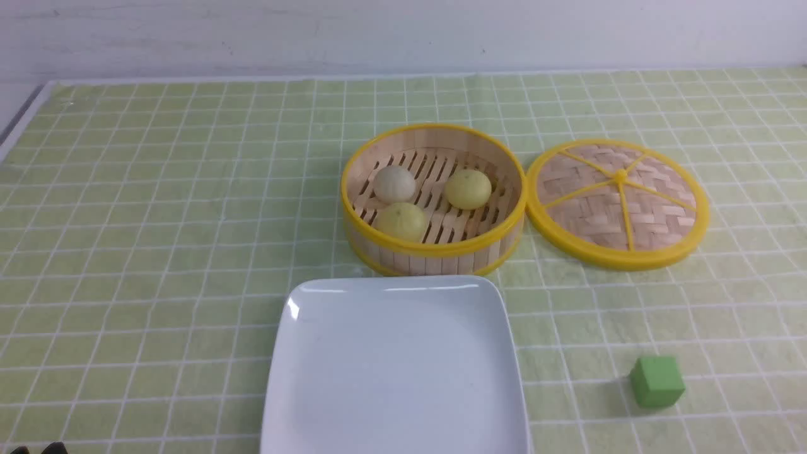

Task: Put the steamed buns into the plate on the green tablecloth.
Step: 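Reach toward a bun in the bamboo steamer with the right gripper, then move the steamed bun from the bamboo steamer onto the white plate with the right gripper, then reach into the bamboo steamer and grasp a bun with the left gripper, then carry the bun from the bamboo steamer to the plate with the left gripper, then reach into the bamboo steamer and grasp a bun with the left gripper, then carry the bun from the bamboo steamer to the plate with the left gripper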

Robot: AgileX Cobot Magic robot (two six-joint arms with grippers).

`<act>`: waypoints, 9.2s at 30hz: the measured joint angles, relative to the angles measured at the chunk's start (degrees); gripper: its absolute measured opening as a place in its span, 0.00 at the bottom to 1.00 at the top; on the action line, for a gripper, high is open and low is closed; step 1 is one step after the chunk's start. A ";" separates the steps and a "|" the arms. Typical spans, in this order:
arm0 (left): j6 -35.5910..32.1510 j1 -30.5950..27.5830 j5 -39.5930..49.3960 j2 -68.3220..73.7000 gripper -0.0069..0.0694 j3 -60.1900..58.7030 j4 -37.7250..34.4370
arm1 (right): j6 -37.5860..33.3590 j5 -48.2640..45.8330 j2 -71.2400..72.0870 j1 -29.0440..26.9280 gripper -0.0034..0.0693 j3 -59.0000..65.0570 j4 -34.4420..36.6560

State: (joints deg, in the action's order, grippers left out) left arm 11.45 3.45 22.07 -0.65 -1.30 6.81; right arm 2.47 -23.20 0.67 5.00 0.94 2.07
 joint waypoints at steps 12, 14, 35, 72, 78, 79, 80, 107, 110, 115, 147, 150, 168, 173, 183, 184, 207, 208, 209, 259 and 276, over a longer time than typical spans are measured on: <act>0.00 0.00 0.00 0.00 0.41 0.00 0.00 | 0.00 0.00 0.00 0.00 0.38 0.00 0.00; 0.00 0.00 0.00 0.00 0.41 0.00 0.00 | 0.00 0.00 0.00 0.00 0.38 0.00 0.00; 0.00 0.00 0.00 0.00 0.41 0.00 0.05 | 0.00 0.00 0.00 0.00 0.38 0.00 0.00; 6.97 0.00 28.89 28.15 0.09 23.78 -37.73 | 11.10 -23.72 -38.27 0.08 0.03 -29.18 11.32; -9.50 0.00 31.04 46.66 0.09 29.22 -38.24 | -13.14 -25.95 -63.67 7.04 0.05 -40.97 29.50; -10.63 0.00 30.62 48.05 0.10 30.05 -38.35 | -15.20 -26.07 -66.84 8.58 0.06 -43.23 31.02; -11.45 0.00 30.14 49.55 0.11 31.03 -38.54 | -16.69 -26.26 -70.86 9.88 0.07 -46.45 32.06; -12.85 0.00 27.11 53.82 0.47 33.50 -37.90 | 2.57 -40.02 -142.12 20.05 0.20 -136.16 2.52; -12.85 0.00 27.09 53.82 0.47 33.50 -37.90 | 1.64 -44.61 -141.47 20.05 0.08 -139.23 3.56; -12.85 0.00 26.60 53.82 0.47 33.50 -37.84 | 1.09 -47.37 -128.97 21.92 0.06 -132.99 8.05; -16.36 0.17 29.55 70.55 0.09 51.79 -39.31 | 1.86 -47.29 -88.30 24.88 0.03 -81.39 4.88; -17.17 3.56 30.68 78.54 0.10 58.70 -42.71 | 2.24 -46.11 -80.21 24.60 0.03 -69.73 3.79; -0.08 22.66 29.38 116.96 0.60 102.79 -19.81 | 2.76 -34.85 -69.66 24.60 0.03 -56.19 0.15; 1.57 22.60 29.38 125.08 0.58 110.35 -14.32 | 2.76 -34.01 -69.66 24.60 0.04 -56.19 0.15; 1.76 22.60 36.20 126.32 0.13 113.99 -15.11 | 2.76 -33.29 -69.66 24.60 0.05 -56.19 0.00; 1.76 22.60 38.22 125.20 0.12 115.18 -14.95 | 2.76 -33.29 -69.66 24.60 0.05 -56.19 0.00; 8.90 30.94 41.20 112.70 0.50 84.76 -9.25 | 2.76 -31.72 -69.61 24.58 0.07 -54.85 0.60; 9.53 30.94 41.62 112.70 0.55 85.02 -9.14 | 2.76 -31.72 -69.61 24.58 0.07 -54.85 0.60; 11.04 30.94 42.54 112.70 0.62 85.55 -8.90 | 2.76 -31.72 -69.61 24.58 0.07 -54.85 0.60; 2.35 21.63 48.74 131.81 0.12 145.19 -10.45 | 2.76 -30.04 -69.61 24.58 0.13 -54.85 -2.07; 6.38 33.32 30.19 95.95 0.16 66.05 -14.55 | 2.76 -29.27 -69.61 24.58 0.15 -54.85 -0.95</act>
State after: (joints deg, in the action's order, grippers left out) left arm 17.83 36.77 52.25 95.30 64.74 -7.74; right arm 5.23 -52.47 -68.94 29.58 -53.91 1.12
